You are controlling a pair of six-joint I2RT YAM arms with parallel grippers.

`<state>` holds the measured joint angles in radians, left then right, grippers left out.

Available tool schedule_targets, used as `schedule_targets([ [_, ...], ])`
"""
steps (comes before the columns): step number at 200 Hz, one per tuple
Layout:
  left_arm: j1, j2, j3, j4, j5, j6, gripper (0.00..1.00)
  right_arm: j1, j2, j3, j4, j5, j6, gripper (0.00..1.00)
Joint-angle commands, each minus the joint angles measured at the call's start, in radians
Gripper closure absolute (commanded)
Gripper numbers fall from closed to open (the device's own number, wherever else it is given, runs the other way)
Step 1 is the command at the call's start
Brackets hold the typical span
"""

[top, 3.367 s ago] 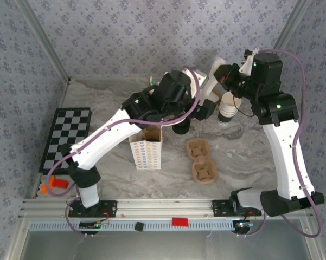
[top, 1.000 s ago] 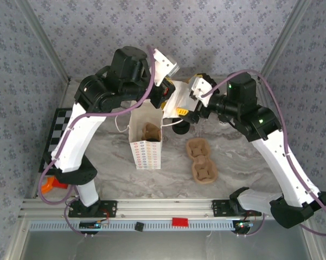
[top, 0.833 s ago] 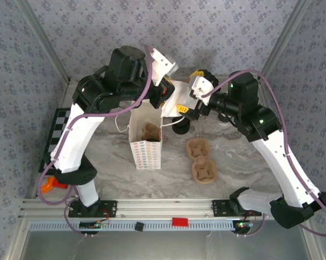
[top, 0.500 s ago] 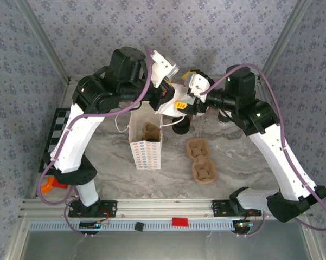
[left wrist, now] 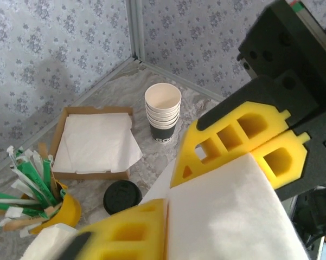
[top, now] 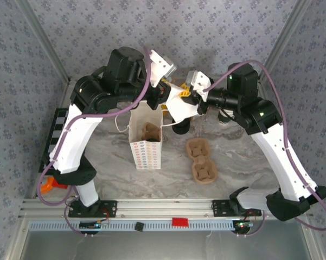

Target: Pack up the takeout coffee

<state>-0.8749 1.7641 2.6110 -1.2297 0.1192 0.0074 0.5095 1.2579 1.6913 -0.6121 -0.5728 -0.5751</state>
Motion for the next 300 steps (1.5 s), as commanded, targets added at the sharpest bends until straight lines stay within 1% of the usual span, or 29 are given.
schedule_targets([
  [1, 0.007, -0.056, 0.024, 0.033, -0.036, 0.022, 0.59, 0.005, -0.027, 0.041, -0.025, 0.081, 0.064, 1.00],
  [5, 0.008, -0.059, 0.024, 0.034, -0.050, 0.023, 0.55, 0.004, -0.028, 0.043, -0.023, 0.099, 0.076, 1.00],
  [27, 0.019, -0.084, 0.024, 0.049, -0.173, 0.001, 0.44, 0.019, -0.028, 0.071, -0.025, 0.255, 0.202, 1.00],
  [36, 0.025, -0.099, 0.021, 0.051, -0.246, -0.020, 0.39, 0.021, -0.029, 0.077, -0.029, 0.321, 0.256, 1.00],
  [56, 0.058, -0.147, -0.013, 0.037, -0.390, -0.088, 0.37, 0.031, -0.028, 0.105, -0.055, 0.470, 0.379, 1.00],
  [66, 0.078, -0.184, -0.070, 0.023, -0.458, -0.139, 0.37, 0.037, -0.024, 0.126, -0.075, 0.520, 0.450, 1.00],
  [76, 0.096, -0.235, -0.147, 0.016, -0.504, -0.190, 0.36, 0.066, -0.011, 0.159, -0.102, 0.589, 0.516, 1.00],
  [86, 0.114, -0.292, -0.256, 0.025, -0.512, -0.239, 0.35, 0.111, 0.009, 0.202, -0.132, 0.668, 0.572, 1.00],
  [102, 0.148, -0.379, -0.419, 0.036, -0.513, -0.316, 0.33, 0.220, 0.045, 0.251, -0.156, 0.787, 0.647, 1.00],
  [115, 0.180, -0.450, -0.539, 0.034, -0.493, -0.386, 0.33, 0.322, 0.091, 0.315, -0.197, 0.909, 0.704, 1.00],
  [123, 0.200, -0.494, -0.607, 0.035, -0.463, -0.430, 0.32, 0.376, 0.122, 0.350, -0.208, 0.955, 0.708, 1.00],
  [129, 0.218, -0.523, -0.668, 0.035, -0.432, -0.461, 0.31, 0.412, 0.144, 0.376, -0.218, 1.022, 0.734, 1.00],
  [143, 0.253, -0.585, -0.782, 0.037, -0.368, -0.525, 0.31, 0.470, 0.195, 0.425, -0.223, 1.059, 0.806, 1.00],
  [151, 0.267, -0.615, -0.839, 0.046, -0.336, -0.552, 0.31, 0.504, 0.231, 0.458, -0.229, 1.102, 0.848, 1.00],
  [158, 0.281, -0.637, -0.880, 0.056, -0.300, -0.569, 0.30, 0.529, 0.258, 0.481, -0.223, 1.128, 0.843, 1.00],
  [174, 0.301, -0.665, -0.949, 0.075, -0.232, -0.602, 0.30, 0.572, 0.325, 0.537, -0.240, 1.251, 0.859, 1.00],
  [186, 0.308, -0.676, -0.995, 0.105, -0.191, -0.612, 0.29, 0.570, 0.365, 0.557, -0.283, 1.246, 0.949, 1.00],
  [211, 0.332, -0.675, -1.067, 0.145, -0.119, -0.632, 0.29, 0.573, 0.420, 0.532, -0.283, 1.226, 1.084, 1.00],
  [232, 0.345, -0.688, -1.129, 0.196, -0.082, -0.656, 0.34, 0.573, 0.456, 0.525, -0.317, 1.228, 1.183, 1.00],
  [246, 0.354, -0.699, -1.164, 0.212, -0.083, -0.672, 0.39, 0.575, 0.465, 0.492, -0.314, 1.251, 1.197, 1.00],
  [262, 0.364, -0.706, -1.198, 0.236, -0.054, -0.676, 0.39, 0.566, 0.462, 0.431, -0.301, 1.225, 1.257, 1.00],
  [274, 0.371, -0.701, -1.207, 0.243, -0.029, -0.678, 0.39, 0.559, 0.457, 0.398, -0.257, 1.210, 1.269, 1.00],
  [288, 0.374, -0.694, -1.213, 0.249, -0.013, -0.675, 0.40, 0.577, 0.464, 0.401, -0.236, 1.207, 1.274, 1.00],
  [300, 0.378, -0.689, -1.223, 0.258, -0.001, -0.676, 0.42, 0.593, 0.475, 0.410, -0.245, 1.235, 1.284, 1.00],
])
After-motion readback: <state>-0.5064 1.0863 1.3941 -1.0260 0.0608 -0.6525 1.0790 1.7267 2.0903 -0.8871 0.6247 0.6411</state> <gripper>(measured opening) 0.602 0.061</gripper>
